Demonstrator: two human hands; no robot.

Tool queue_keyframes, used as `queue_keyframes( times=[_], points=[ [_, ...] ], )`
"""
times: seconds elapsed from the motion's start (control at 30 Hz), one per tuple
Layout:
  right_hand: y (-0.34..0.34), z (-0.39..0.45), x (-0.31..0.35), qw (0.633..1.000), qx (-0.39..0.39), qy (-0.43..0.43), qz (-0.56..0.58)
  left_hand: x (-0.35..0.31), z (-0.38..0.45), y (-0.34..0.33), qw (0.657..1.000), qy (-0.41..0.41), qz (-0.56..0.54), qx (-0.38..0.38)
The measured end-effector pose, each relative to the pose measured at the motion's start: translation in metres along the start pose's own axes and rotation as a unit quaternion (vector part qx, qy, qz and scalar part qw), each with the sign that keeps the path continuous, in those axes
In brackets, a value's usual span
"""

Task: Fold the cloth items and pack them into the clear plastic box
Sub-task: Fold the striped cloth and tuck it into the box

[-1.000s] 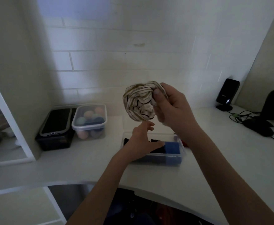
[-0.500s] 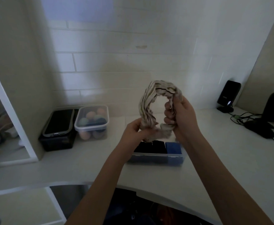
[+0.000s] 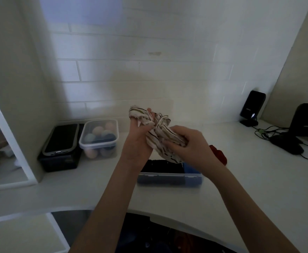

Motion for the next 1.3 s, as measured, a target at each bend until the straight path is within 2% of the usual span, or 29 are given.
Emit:
queue_keyframes(
  times=[0.1,0.17,0.27,0.33,0.37,0.43,0.5,0.57,0.7,0.77,0.83,0.87,0.93,0.97,1.03,1.1,1.17,1.2,1.23,1.3],
  points=[
    [0.003,-0.004,0.01,0.996,0.035,0.014,0.081,-0.008,-0.003,-0.007,0.992,-0.032,0.117,0.028],
    [0.007,-0.004,0.014,0.988,0.051,0.01,0.145,-0.01,-0.009,-0.012,0.969,-0.043,0.235,0.063],
    [0.012,-0.003,0.015,0.971,0.072,0.008,0.227,-0.013,-0.016,-0.024,0.902,-0.057,0.419,0.085],
    [0.011,-0.002,0.014,0.969,0.073,0.003,0.238,-0.016,-0.017,-0.029,0.854,-0.078,0.51,0.062],
    [0.013,-0.002,0.013,0.971,0.06,-0.001,0.231,-0.018,-0.017,-0.03,0.842,-0.089,0.531,0.044],
    [0.017,0.0,0.009,0.977,0.009,-0.018,0.21,-0.025,-0.018,-0.027,0.852,-0.114,0.51,0.008],
    [0.02,0.001,0.003,0.978,-0.028,-0.038,0.203,-0.027,-0.018,-0.024,0.883,-0.117,0.454,0.014],
    [0.018,0.002,-0.002,0.978,-0.013,-0.062,0.199,-0.026,-0.02,-0.025,0.9,-0.097,0.422,0.053],
    [0.0,0.0,-0.002,0.977,0.098,-0.097,0.162,-0.009,-0.023,-0.022,0.926,-0.02,0.35,0.137],
    [-0.003,-0.001,-0.002,0.978,0.082,-0.127,0.145,-0.002,-0.027,-0.019,0.934,0.018,0.319,0.161],
    [-0.004,0.001,-0.011,0.963,0.044,-0.164,0.208,0.004,-0.031,-0.017,0.939,0.054,0.287,0.182],
    [-0.007,0.0,-0.018,0.933,0.038,-0.204,0.294,0.005,-0.034,-0.016,0.94,0.069,0.278,0.185],
    [-0.02,-0.001,-0.031,0.827,0.058,-0.282,0.483,0.005,-0.037,-0.014,0.94,0.084,0.273,0.187],
    [-0.024,-0.002,-0.035,0.78,0.067,-0.305,0.542,0.005,-0.038,-0.014,0.939,0.086,0.272,0.191],
    [-0.029,-0.003,-0.044,0.728,0.069,-0.323,0.601,0.005,-0.038,-0.011,0.943,0.081,0.266,0.183],
    [-0.031,-0.003,-0.048,0.702,0.061,-0.315,0.635,0.007,-0.036,-0.004,0.958,0.079,0.235,0.141],
    [-0.032,-0.003,-0.05,0.693,0.047,-0.304,0.652,0.01,-0.034,0.005,0.979,0.085,0.169,0.079],
    [-0.033,-0.003,-0.053,0.7,0.034,-0.299,0.648,0.011,-0.034,0.011,0.986,0.088,0.131,0.047],
    [-0.033,-0.003,-0.057,0.717,0.014,-0.3,0.629,0.011,-0.034,0.015,0.99,0.091,0.1,0.024],
    [-0.026,-0.004,-0.066,0.783,-0.036,-0.295,0.547,0.011,-0.034,0.019,0.992,0.1,0.072,0.005]
  ],
)
Point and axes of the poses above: each hand's wrist, its own z-axis towards the middle knuckle, its own y-axis out of the back of the hand, x = y × z, the point moved 7 cm from there along z, towards the middle knuckle, and after that the axes turned 10 degrees about -y, right-handed, at the moved point
